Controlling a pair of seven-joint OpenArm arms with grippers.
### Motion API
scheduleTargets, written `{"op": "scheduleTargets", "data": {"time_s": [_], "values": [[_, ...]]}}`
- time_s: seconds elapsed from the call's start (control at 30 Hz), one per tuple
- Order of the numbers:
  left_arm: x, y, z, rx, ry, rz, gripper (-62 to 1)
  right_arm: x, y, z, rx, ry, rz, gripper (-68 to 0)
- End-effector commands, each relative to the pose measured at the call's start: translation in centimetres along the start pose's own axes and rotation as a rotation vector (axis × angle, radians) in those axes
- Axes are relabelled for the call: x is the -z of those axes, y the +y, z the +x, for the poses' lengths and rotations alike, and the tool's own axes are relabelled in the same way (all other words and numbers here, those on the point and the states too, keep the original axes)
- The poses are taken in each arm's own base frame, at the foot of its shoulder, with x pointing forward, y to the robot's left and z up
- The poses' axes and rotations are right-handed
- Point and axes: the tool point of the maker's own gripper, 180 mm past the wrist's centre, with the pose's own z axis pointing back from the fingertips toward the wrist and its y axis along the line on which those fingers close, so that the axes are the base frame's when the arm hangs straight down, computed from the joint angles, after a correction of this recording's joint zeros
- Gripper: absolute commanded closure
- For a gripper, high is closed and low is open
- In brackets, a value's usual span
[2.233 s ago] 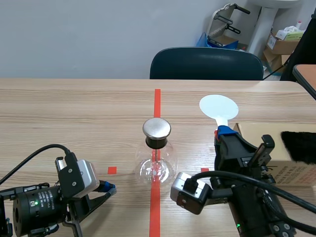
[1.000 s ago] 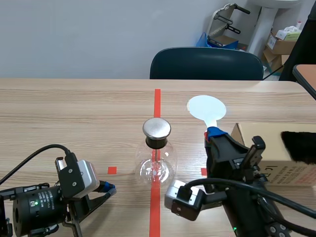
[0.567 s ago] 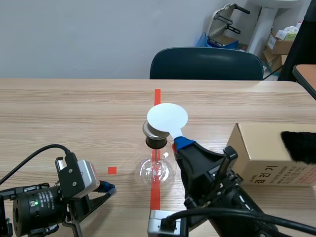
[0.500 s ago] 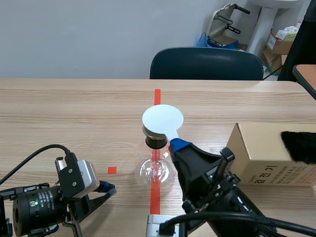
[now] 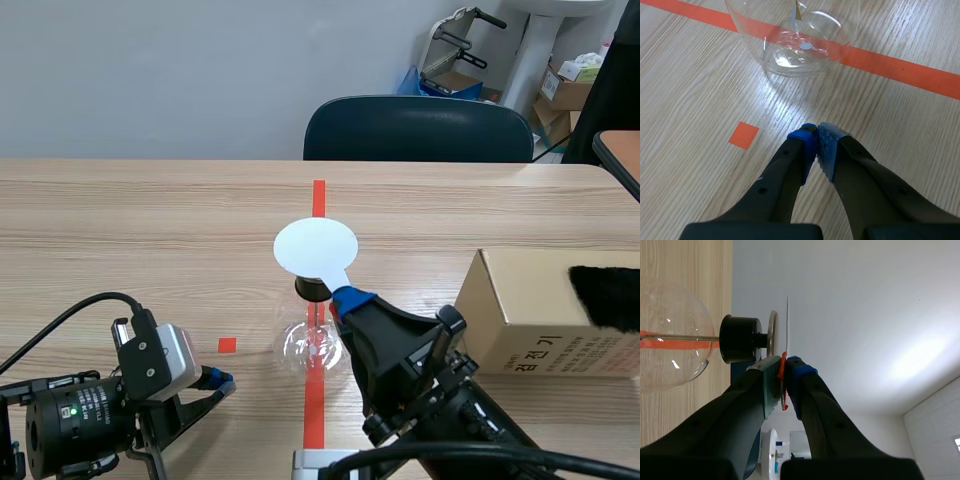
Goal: Do the electroscope experiment
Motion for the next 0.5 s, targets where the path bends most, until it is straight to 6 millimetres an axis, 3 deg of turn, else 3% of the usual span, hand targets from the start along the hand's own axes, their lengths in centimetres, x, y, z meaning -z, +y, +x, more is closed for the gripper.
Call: {"op": "scheduleTargets", "data": {"time_s": [0.0,0.23,0.47], "values": [[0.1,0.4,1.1,0.000,-0.038,0.013,-1.7,0.4,-1.1,-0.8,-0.024,0.006,-0.038,-1.1],[0.1,0.4,1.1,0.000,-0.038,0.013,-1.7,0.3,-1.0,-1.5,-0.024,0.041,-0.037,-1.1],[0.1,0.4,1.1,0.000,-0.038,0.013,-1.7,-0.1,-1.1,-4.6,-0.021,0.216,-0.040,-1.1]]}}
